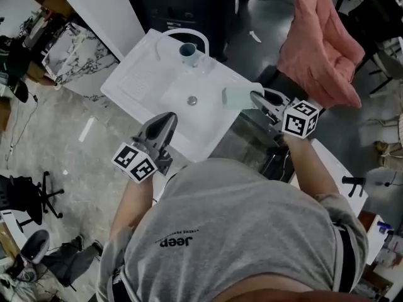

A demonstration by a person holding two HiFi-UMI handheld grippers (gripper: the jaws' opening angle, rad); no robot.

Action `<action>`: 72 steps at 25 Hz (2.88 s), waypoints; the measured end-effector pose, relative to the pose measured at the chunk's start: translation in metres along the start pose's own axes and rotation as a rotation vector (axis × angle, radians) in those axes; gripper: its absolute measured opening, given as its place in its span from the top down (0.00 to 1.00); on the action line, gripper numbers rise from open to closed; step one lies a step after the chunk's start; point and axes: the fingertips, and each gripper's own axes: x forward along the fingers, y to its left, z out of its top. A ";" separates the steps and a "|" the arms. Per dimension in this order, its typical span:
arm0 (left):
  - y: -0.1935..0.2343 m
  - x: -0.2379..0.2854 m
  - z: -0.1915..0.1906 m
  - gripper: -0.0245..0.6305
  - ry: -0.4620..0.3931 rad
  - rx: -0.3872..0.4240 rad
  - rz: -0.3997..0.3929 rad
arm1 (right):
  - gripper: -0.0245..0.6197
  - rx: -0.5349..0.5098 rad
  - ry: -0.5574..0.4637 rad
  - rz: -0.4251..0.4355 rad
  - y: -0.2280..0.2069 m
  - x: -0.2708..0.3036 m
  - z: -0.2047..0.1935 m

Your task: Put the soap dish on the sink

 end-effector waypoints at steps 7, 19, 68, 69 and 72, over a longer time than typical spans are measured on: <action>0.041 0.007 0.000 0.93 0.026 -0.013 -0.041 | 0.75 -0.031 0.124 -0.063 -0.022 0.037 -0.017; 0.080 0.005 -0.024 0.93 0.111 -0.060 -0.103 | 0.75 0.032 0.366 -0.183 -0.093 0.100 -0.061; 0.140 -0.024 -0.061 0.93 0.157 -0.206 -0.023 | 0.81 0.505 0.399 -0.951 -0.245 0.148 -0.175; 0.139 -0.023 -0.061 0.93 0.157 -0.206 -0.023 | 0.81 0.498 0.399 -0.950 -0.245 0.148 -0.173; 0.136 -0.021 -0.060 0.93 0.154 -0.200 -0.027 | 0.81 0.480 0.390 -0.948 -0.245 0.145 -0.167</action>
